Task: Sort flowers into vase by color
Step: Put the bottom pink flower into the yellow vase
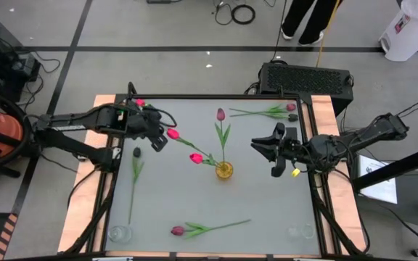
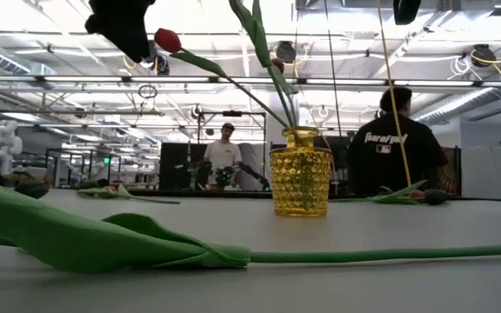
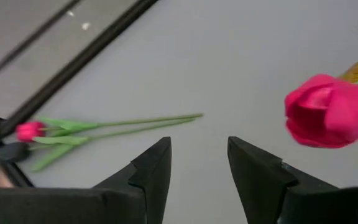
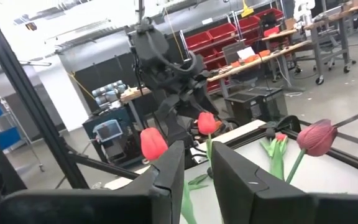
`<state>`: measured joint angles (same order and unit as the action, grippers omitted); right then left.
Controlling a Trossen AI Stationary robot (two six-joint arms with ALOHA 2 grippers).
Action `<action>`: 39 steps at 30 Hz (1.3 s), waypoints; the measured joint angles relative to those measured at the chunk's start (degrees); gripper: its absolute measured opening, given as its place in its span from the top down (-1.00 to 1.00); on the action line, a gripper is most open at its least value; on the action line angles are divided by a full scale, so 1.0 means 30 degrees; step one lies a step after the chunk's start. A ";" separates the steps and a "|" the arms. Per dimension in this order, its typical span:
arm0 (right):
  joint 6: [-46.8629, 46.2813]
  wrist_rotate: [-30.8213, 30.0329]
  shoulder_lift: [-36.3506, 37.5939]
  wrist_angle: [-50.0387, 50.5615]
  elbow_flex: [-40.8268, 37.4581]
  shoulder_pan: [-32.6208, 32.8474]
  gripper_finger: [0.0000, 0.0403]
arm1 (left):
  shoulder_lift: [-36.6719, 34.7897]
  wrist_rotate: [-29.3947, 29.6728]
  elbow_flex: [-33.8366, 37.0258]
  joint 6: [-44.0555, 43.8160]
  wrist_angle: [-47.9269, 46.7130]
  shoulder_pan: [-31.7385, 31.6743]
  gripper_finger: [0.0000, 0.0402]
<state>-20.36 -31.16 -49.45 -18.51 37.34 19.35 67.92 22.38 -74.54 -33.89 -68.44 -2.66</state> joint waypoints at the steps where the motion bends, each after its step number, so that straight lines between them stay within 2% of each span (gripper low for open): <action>1: 0.0000 0.0000 -0.0007 0.0013 0.0000 0.0010 0.64 | 0.0000 -0.0261 0.0000 0.0007 0.0075 -0.0102 0.17; 10: 0.0007 -0.0015 -0.0007 0.0603 0.0000 0.0087 0.64 | 0.0000 -0.1593 0.0000 0.0054 0.1105 -0.0246 0.17; 28: 0.0007 -0.0020 -0.0015 0.0865 0.0000 0.0087 0.64 | 0.0006 -0.1728 0.0000 0.0627 0.2080 -0.0246 0.17; 33: 0.0007 -0.0015 -0.0015 0.0863 0.0000 0.0087 0.64 | 0.0007 -0.0854 0.0000 0.0623 0.1585 -0.0260 0.17; 39: 0.0007 -0.0018 -0.0015 0.0863 0.0000 0.0087 0.64 | 0.0007 -0.0789 0.0000 0.1359 0.1828 -0.0391 0.17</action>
<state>-20.34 -31.21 -49.50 -15.92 37.34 19.62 67.94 20.01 -74.54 -29.81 -62.95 -3.84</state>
